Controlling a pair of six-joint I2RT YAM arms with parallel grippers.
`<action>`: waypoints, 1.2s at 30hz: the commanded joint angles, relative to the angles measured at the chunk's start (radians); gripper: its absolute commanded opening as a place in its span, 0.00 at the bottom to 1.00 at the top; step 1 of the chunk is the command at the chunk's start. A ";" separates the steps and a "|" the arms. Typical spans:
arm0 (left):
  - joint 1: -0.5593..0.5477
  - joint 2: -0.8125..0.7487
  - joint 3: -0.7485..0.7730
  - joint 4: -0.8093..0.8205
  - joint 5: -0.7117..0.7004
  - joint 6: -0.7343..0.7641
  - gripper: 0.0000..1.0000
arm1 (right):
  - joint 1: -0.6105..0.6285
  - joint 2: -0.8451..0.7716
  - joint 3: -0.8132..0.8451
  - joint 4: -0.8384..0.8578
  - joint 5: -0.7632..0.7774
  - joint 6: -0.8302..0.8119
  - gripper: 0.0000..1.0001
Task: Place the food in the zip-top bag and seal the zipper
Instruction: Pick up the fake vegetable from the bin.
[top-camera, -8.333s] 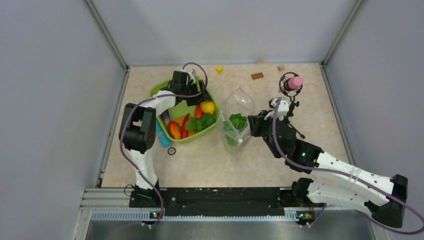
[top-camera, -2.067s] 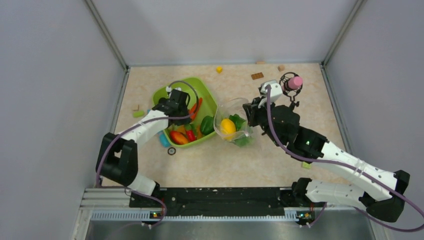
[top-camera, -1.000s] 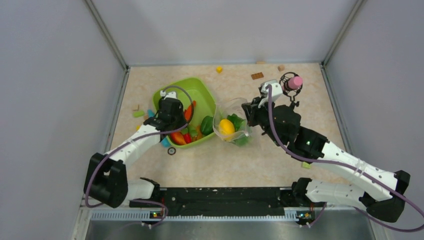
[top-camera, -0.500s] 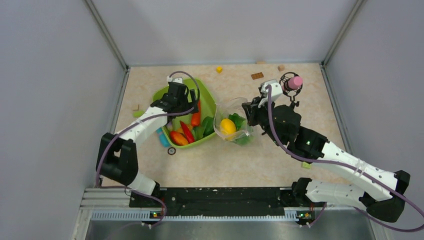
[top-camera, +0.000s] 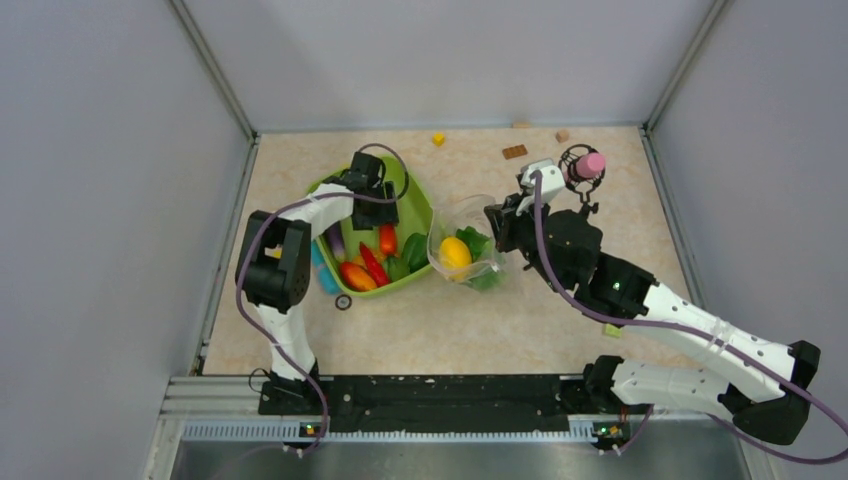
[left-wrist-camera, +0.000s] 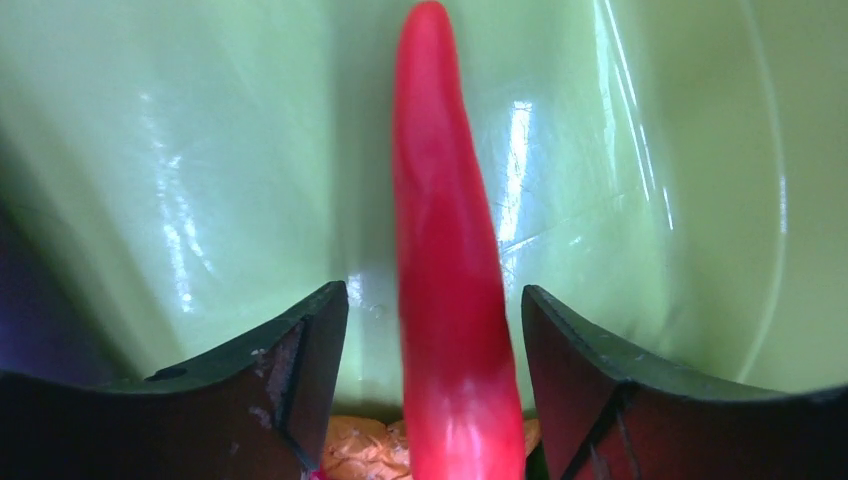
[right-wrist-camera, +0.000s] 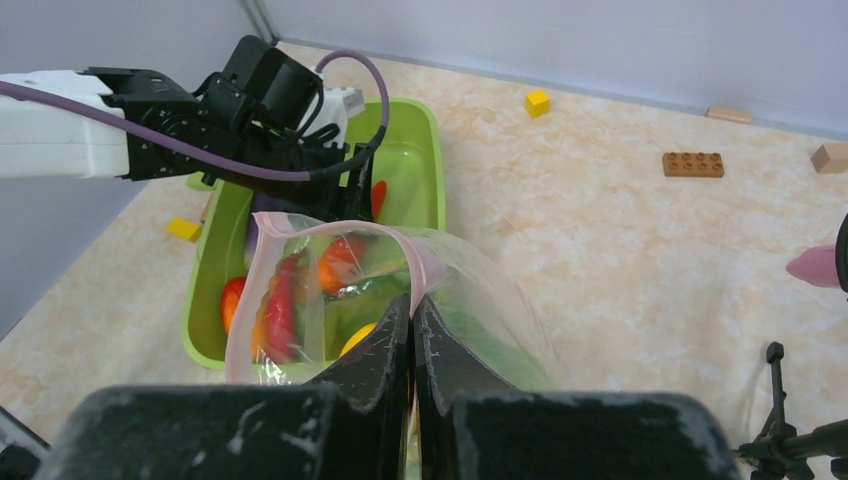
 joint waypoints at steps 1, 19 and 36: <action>0.005 0.042 0.011 0.013 0.115 0.012 0.65 | -0.006 -0.005 0.033 0.086 0.022 -0.022 0.00; 0.009 -0.152 -0.018 0.062 0.110 -0.063 0.00 | -0.005 0.016 0.059 0.029 0.020 0.020 0.00; -0.178 -0.980 -0.565 0.632 0.065 0.000 0.00 | -0.087 0.062 0.001 -0.084 -0.052 0.292 0.00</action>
